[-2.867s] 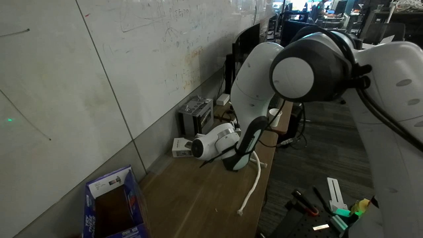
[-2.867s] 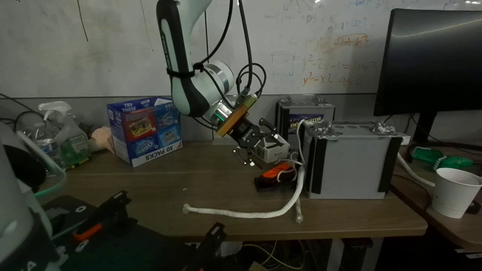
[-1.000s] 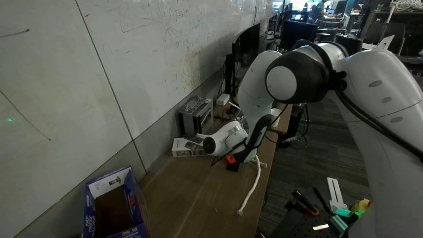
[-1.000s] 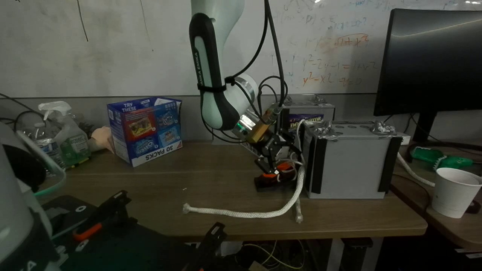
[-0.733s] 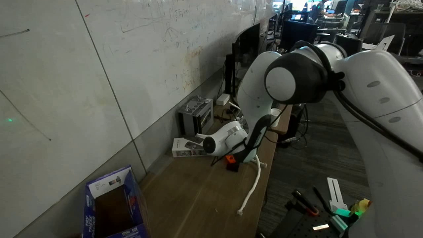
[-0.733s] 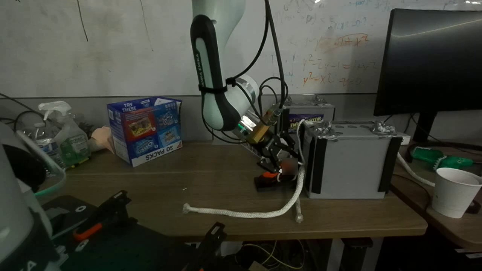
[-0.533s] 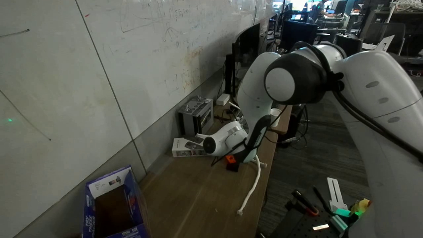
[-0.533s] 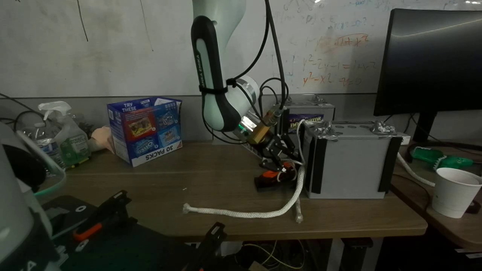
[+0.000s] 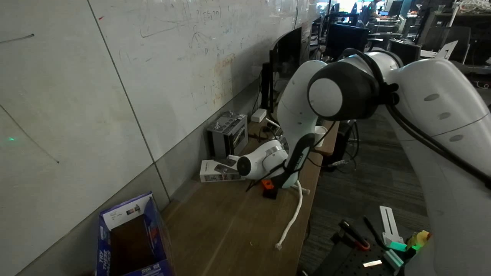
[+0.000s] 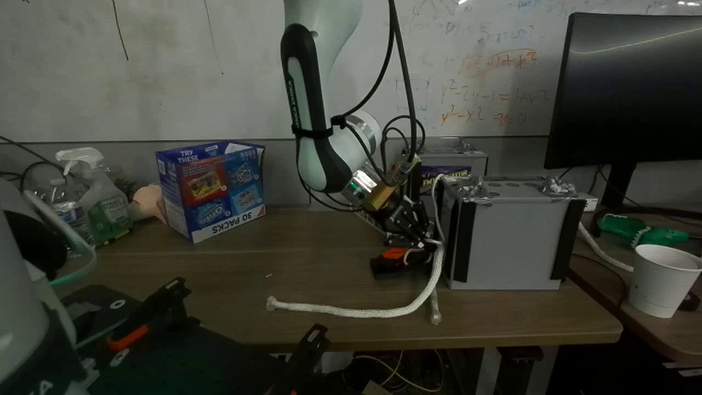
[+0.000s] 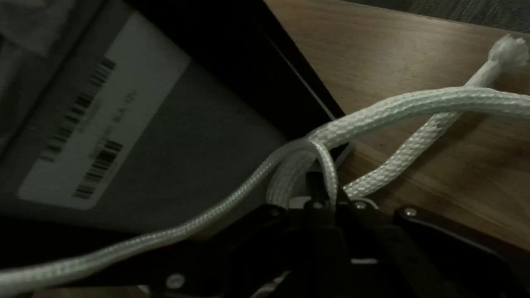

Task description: Put the ropes in the box, one at a time

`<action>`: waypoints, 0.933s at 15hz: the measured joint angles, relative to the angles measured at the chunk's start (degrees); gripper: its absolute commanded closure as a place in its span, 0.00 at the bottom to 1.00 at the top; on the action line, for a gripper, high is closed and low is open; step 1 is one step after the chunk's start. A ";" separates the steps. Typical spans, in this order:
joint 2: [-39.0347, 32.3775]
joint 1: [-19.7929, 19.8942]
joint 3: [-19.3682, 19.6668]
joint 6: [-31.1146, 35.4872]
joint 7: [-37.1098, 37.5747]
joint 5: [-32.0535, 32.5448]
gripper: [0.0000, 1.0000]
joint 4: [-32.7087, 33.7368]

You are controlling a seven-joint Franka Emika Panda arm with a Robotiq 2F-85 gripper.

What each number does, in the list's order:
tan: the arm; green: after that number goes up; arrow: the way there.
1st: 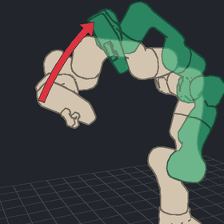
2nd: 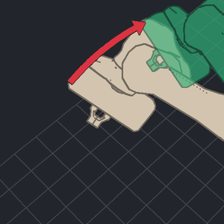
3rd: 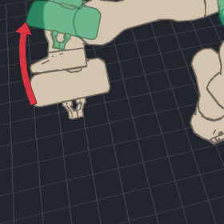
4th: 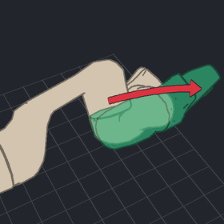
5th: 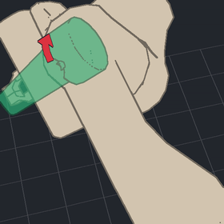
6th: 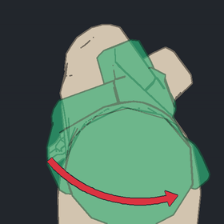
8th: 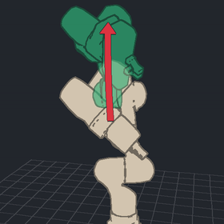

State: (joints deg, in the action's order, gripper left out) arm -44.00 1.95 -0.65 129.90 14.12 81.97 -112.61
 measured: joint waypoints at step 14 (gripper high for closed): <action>22.74 1.00 -8.93 -10.31 -18.01 -58.81 0.99 -4.87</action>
State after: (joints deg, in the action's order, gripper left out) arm -21.25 2.95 -9.58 119.58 -3.88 23.16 -117.48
